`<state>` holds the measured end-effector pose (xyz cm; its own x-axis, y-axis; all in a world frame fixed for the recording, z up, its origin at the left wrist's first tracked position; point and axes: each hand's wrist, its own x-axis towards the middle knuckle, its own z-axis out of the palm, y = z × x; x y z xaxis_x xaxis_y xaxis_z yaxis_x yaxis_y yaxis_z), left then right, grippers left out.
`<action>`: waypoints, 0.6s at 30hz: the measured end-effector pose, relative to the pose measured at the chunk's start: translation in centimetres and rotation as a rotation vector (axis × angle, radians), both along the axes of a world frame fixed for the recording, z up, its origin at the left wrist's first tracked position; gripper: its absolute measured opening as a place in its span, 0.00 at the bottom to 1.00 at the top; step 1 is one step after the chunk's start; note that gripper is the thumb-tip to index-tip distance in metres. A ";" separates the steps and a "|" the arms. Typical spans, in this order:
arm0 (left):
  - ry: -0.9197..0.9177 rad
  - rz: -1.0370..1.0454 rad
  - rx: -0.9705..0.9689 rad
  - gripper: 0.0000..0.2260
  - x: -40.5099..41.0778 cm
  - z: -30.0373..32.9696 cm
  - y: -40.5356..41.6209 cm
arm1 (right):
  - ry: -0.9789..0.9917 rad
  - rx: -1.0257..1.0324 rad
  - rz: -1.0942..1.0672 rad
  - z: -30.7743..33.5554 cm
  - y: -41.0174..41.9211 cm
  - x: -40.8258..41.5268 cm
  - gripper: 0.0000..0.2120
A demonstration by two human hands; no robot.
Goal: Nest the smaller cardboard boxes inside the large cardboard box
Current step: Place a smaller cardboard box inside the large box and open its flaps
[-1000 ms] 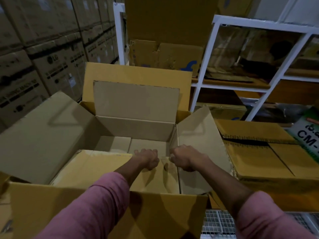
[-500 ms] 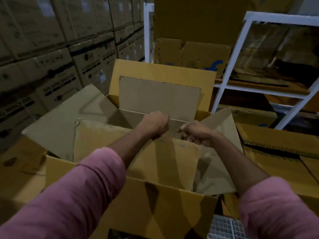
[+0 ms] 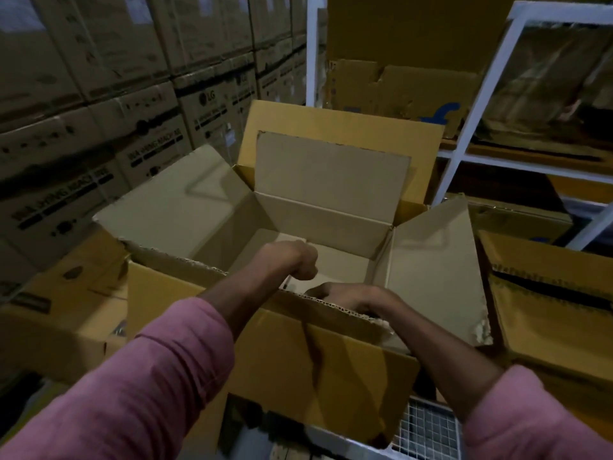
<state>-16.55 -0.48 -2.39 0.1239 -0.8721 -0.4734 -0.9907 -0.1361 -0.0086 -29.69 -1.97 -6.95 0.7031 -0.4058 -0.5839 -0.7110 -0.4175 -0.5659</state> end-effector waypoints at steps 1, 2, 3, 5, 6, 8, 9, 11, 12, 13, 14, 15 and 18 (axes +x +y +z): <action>-0.009 0.007 -0.003 0.17 0.2 -0.2 0.4 | -0.003 0.005 -0.012 -0.1 0.2 0.0 0.24; -0.018 0.005 -0.003 0.18 0.4 -0.5 0.8 | -0.012 0.003 -0.019 -0.3 0.4 0.0 0.24; -0.024 -0.003 0.003 0.19 0.5 -0.6 1.1 | -0.022 -0.013 -0.025 -0.5 0.4 0.0 0.24; -0.024 -0.028 0.022 0.20 0.4 -0.5 1.5 | -0.056 -0.069 -0.028 -0.5 0.4 -0.1 0.22; -0.018 -0.040 0.028 0.20 0.3 -0.4 1.7 | -0.068 -0.099 -0.029 -0.3 0.4 -0.2 0.21; -0.007 -0.054 0.017 0.20 0.1 0.1 2.1 | -0.078 -0.135 -0.037 0.1 0.3 -0.3 0.20; -0.001 -0.056 -0.002 0.20 0.0 0.4 2.4 | -0.073 -0.138 -0.049 0.3 0.3 -0.4 0.19; 0.000 -0.054 -0.050 0.20 0.0 0.9 3.1 | -0.062 -0.140 -0.060 0.6 0.7 -0.5 0.19; -0.005 -0.056 -0.064 0.20 0.0 0.9 3.3 | -0.054 -0.151 -0.059 0.6 0.9 -0.5 0.18; -0.007 -0.056 -0.071 0.20 0.0 0.8 3.6 | -0.047 -0.162 -0.061 0.7 1.1 -0.5 0.18; -0.006 -0.051 -0.071 0.21 0.1 0.7 3.9 | -0.046 -0.171 -0.068 0.8 1.2 -0.5 0.18; -0.009 -0.050 -0.069 0.21 0.1 0.7 4.1 | -0.041 -0.180 -0.074 0.9 1.4 -0.5 0.18; -0.014 -0.066 -0.074 0.22 0.2 0.8 4.8 | -0.041 -0.188 -0.091 1.4 2.0 -0.6 0.19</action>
<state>-16.34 4.27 -1.61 0.0712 -0.9112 -0.4058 -0.9973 -0.0713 -0.0150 -30.30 0.02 -5.52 0.6803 -0.5678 -0.4635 -0.7285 -0.4540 -0.5131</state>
